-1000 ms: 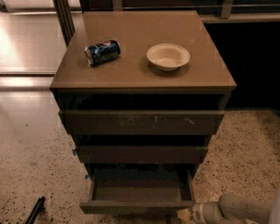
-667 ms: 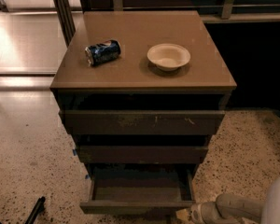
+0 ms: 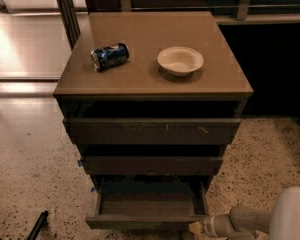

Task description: Close bottom drawer

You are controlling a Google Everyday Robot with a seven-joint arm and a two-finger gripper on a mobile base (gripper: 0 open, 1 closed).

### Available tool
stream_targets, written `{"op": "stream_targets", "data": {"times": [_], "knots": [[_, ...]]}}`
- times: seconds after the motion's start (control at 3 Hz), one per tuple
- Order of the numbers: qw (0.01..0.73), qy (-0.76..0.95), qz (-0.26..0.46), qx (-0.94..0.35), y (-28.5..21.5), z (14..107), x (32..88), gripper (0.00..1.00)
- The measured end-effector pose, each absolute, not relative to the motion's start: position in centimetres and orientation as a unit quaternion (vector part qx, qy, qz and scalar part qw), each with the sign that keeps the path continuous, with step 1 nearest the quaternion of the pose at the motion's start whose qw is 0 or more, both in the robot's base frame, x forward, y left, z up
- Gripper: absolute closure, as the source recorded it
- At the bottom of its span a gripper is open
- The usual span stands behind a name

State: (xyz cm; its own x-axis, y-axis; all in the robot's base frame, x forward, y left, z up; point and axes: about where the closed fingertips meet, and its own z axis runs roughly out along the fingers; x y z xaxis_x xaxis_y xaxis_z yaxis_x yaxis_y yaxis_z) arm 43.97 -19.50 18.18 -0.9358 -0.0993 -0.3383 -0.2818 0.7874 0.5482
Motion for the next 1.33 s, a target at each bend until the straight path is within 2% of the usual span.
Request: {"op": "stream_targets", "data": {"times": [1.33], "knots": [[0.192,0.919,0.302,-0.166,-19.3,19.2,52.0,1.0]]}}
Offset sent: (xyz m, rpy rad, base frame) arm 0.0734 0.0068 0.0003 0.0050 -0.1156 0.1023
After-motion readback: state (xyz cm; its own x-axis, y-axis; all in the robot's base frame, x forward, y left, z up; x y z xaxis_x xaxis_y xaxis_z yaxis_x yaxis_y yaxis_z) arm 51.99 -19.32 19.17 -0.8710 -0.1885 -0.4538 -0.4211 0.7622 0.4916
